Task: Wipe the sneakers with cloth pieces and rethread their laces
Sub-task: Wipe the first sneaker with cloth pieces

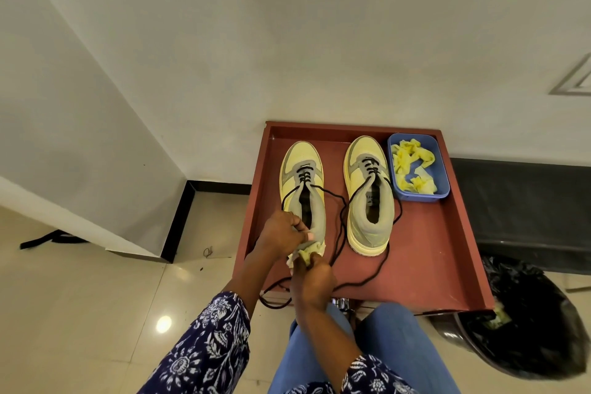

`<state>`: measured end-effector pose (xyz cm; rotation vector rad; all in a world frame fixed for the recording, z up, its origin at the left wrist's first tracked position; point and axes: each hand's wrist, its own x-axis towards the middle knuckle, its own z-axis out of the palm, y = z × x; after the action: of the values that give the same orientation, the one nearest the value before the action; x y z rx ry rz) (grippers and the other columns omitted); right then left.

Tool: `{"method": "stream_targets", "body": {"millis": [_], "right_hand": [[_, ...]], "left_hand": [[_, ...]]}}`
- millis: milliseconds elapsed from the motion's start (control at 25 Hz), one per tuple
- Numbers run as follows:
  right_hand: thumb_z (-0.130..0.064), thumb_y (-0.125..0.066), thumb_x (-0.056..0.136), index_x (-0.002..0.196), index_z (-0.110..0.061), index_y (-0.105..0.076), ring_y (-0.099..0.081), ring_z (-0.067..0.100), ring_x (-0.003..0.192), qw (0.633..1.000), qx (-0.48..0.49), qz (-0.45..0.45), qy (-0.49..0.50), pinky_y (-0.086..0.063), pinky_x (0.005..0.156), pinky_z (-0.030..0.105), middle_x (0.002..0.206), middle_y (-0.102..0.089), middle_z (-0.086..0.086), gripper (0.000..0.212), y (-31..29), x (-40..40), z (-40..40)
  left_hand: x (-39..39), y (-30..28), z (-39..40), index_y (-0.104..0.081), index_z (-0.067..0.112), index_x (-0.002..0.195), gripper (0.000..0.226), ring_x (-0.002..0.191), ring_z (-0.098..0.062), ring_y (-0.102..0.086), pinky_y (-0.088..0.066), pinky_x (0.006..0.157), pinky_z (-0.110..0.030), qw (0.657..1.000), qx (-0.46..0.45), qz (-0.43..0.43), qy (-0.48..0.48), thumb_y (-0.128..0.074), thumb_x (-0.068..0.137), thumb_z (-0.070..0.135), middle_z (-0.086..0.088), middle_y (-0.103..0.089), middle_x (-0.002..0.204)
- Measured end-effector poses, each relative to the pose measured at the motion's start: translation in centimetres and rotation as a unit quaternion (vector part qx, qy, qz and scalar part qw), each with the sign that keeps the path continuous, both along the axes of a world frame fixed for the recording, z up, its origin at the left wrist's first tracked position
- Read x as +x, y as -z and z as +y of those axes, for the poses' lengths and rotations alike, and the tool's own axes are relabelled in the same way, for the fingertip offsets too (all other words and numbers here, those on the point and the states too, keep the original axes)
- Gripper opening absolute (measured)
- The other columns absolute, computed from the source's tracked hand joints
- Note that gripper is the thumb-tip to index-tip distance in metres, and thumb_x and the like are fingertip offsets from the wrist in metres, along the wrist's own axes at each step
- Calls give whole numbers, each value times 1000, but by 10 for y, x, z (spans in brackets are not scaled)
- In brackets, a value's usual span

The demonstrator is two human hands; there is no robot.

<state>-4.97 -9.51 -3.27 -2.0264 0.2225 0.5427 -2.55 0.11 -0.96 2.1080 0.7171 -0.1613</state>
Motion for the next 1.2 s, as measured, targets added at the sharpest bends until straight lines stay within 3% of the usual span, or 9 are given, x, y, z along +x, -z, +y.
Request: {"method": "stream_targets", "body": {"millis": [80, 160, 240, 320, 520, 680, 880, 1040, 1200], "right_hand": [[-11, -55, 89, 102, 4, -62, -61, 32, 94, 997, 23, 35, 58, -38, 70, 23, 100, -66, 18, 20, -3, 1, 4], [-12, -61, 86, 98, 2, -62, -63, 34, 91, 990, 67, 54, 115, -49, 76, 33, 96, -67, 19, 18, 2, 3, 7], [-12, -66, 82, 93, 0, -64, -65, 35, 84, 984, 88, 70, 136, -54, 80, 47, 88, -68, 17, 16, 10, 3, 8], [-13, -67, 80, 90, -2, -66, -64, 32, 76, 985, 80, 71, 132, -54, 76, 52, 79, -67, 12, 14, 22, 5, 6], [-6, -59, 85, 92, 0, -69, -59, 25, 77, 996, 38, 28, 71, -46, 70, 30, 82, -67, 11, 13, 17, 15, -7], [-6, -58, 84, 92, -2, -70, -59, 26, 80, 998, 25, 37, 50, -49, 74, 35, 82, -67, 12, 14, 16, 28, -7], [-5, -58, 84, 101, -2, -70, -58, 28, 82, 999, -16, 31, 29, -48, 77, 36, 99, -70, 20, 21, 11, 52, -10], [1, -50, 86, 108, -4, -67, -54, 26, 83, 1000, -16, 21, -14, -37, 70, 24, 102, -68, 16, 28, -1, 66, -15], [3, -46, 86, 102, -5, -69, -57, 29, 82, 998, -23, -14, -51, -41, 69, 27, 97, -69, 18, 29, 7, 58, -13]], "left_hand": [[0, -1, 0, -66, 3, 77, 18, 85, -19, -60, -49, 78, -32, 1000, -3, -2, 0, -73, 77, 19, -9, -66, 91], [-1, -1, 0, -66, 1, 78, 18, 82, -17, -59, -49, 76, -30, 1000, -7, 0, 0, -72, 77, 18, -9, -66, 90], [0, -2, 1, -67, 0, 82, 19, 80, -14, -58, -46, 71, -25, 1000, -9, 4, 3, -72, 78, 18, -10, -67, 93], [0, -2, 2, -69, 0, 85, 20, 80, -13, -57, -45, 69, -22, 1000, -12, 8, 5, -71, 79, 19, -9, -67, 93], [0, 0, 2, -70, 0, 87, 21, 82, -13, -58, -46, 70, -21, 1000, -17, 2, 0, -72, 78, 19, -9, -66, 92], [0, -1, 2, -69, -2, 87, 21, 83, -15, -57, -46, 78, -28, 1000, -17, -10, -6, -72, 78, 17, -13, -67, 96], [2, -3, 3, -69, -3, 82, 20, 81, -15, -58, -48, 77, -29, 999, -32, -15, -8, -73, 77, 16, -11, -66, 89], [1, -1, 3, -70, 0, 84, 19, 82, -17, -60, -47, 73, -26, 1000, -19, -18, -9, -73, 77, 17, -11, -68, 93], [0, 0, 1, -70, 1, 81, 17, 82, -18, -61, -49, 79, -32, 999, -7, -31, -12, -73, 76, 17, -11, -67, 89]]}}
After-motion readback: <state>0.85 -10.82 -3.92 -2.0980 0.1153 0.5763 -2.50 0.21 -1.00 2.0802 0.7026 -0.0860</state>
